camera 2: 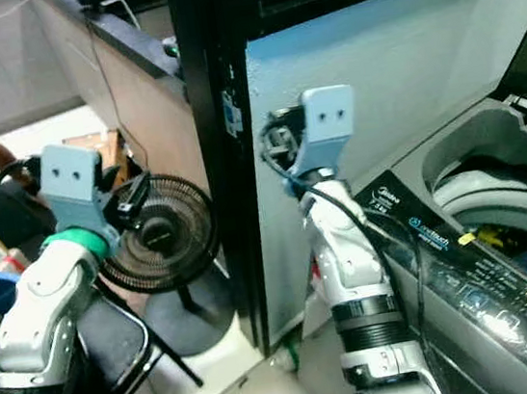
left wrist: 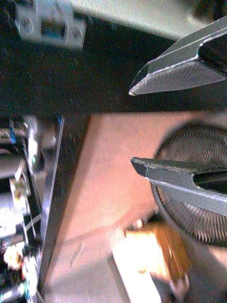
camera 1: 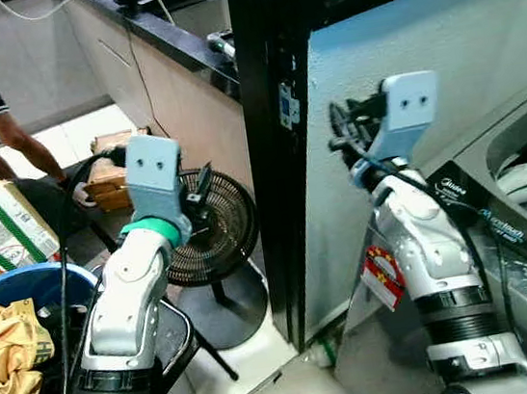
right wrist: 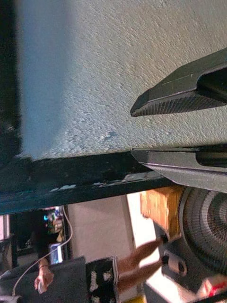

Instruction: Clothes washing

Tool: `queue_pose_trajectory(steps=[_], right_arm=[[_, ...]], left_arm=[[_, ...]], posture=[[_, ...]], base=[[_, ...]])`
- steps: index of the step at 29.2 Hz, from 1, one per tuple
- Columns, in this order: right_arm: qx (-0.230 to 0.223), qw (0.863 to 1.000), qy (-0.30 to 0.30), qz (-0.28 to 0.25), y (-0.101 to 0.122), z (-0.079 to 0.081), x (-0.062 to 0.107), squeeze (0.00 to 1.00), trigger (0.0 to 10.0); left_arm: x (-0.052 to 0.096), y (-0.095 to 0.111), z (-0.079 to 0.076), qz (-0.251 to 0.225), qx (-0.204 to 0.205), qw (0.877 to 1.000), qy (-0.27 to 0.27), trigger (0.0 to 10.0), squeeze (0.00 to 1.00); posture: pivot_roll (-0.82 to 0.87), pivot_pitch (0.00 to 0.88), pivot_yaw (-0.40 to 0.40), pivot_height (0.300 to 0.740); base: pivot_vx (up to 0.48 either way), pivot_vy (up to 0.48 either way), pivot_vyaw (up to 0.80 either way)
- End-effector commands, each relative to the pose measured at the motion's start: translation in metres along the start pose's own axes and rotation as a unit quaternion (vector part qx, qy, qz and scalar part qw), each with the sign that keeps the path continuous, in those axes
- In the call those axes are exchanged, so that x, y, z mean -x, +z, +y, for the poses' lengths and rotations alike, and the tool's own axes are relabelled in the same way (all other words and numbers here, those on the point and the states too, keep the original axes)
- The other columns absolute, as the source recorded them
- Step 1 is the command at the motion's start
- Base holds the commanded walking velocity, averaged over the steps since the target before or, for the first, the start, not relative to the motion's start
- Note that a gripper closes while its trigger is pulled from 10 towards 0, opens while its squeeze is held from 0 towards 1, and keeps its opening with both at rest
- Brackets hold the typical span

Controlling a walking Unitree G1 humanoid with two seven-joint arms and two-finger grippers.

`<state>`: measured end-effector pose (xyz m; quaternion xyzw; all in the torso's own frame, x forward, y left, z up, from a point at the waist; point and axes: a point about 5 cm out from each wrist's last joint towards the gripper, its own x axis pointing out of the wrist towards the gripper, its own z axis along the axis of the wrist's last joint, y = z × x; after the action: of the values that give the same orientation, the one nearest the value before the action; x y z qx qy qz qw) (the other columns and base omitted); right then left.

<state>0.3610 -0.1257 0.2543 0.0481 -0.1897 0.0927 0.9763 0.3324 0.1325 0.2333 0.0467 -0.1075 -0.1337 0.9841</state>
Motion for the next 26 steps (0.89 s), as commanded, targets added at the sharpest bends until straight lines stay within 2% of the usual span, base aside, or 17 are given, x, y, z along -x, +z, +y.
queue_pose_trajectory(steps=[1, 9, 17, 26], right_arm=[[-0.005, 1.0, -0.002, 0.008, -0.003, 0.0, 0.0, 0.0, 10.0], [-0.004, 1.0, 0.001, 0.01, -0.004, -0.001, -0.001, 0.0, 10.0], [-0.001, 1.0, 0.013, 0.005, 0.0, 0.002, -0.008, 0.0, 10.0], [0.001, 1.0, 0.02, 0.001, 0.003, 0.002, -0.013, 0.0, 10.0]], left_arm=[[0.002, -0.006, 0.002, 0.017, 0.011, 1.0, 0.004, 10.0, 0.0], [0.004, -0.011, 0.004, 0.028, 0.023, 0.999, 0.02, 10.0, 0.0], [0.005, -0.008, 0.013, 0.02, 0.006, 0.998, 0.053, 10.0, 0.0], [0.008, -0.008, 0.015, 0.021, 0.012, 0.998, 0.061, 10.0, 0.0]], posture=[[0.11, 0.0, 0.041, 0.74], [0.11, 0.0, 0.029, 0.74], [0.12, 0.0, 0.012, 0.74], [0.13, 0.0, -0.004, 0.74]], base=[[0.0, 0.0, 0.8], [0.0, 0.0, 0.8], [0.0, 0.0, 0.8], [0.0, 0.0, 0.8]])
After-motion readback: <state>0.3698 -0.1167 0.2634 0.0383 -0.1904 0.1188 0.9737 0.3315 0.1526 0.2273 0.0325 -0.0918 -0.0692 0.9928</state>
